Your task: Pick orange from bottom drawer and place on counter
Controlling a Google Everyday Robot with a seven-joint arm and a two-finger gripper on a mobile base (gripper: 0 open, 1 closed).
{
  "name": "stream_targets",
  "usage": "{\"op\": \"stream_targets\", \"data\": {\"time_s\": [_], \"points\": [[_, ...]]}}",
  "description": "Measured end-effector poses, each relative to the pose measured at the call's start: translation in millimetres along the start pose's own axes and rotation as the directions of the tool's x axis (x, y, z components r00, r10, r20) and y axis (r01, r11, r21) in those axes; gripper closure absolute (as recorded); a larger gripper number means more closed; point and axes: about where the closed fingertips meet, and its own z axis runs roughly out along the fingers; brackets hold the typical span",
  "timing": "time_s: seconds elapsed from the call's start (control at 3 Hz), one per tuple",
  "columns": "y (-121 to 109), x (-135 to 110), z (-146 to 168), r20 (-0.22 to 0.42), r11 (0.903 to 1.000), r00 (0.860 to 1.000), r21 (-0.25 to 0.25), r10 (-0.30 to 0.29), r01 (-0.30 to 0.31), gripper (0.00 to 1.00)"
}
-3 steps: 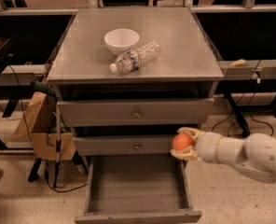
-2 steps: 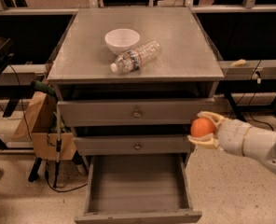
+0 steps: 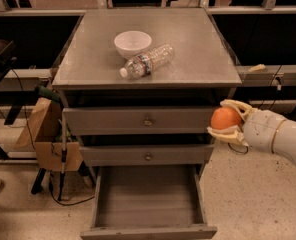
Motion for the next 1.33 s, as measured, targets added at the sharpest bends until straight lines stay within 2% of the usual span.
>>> {"op": "stream_targets", "data": {"time_s": [0.33, 0.67, 1.0, 1.33], "points": [[-1, 1, 1, 0.032, 0.9997, 0.999, -0.003, 0.022, -0.022, 1.00], [-21, -25, -1, 0.104, 0.9997, 0.995, 0.024, -0.001, -0.002, 1.00], [-60, -82, 7, 0.181, 0.9959, 0.981, 0.071, -0.069, 0.057, 1.00], [-89, -132, 28, 0.211, 0.9889, 0.969, 0.099, -0.129, 0.110, 1.00]]}}
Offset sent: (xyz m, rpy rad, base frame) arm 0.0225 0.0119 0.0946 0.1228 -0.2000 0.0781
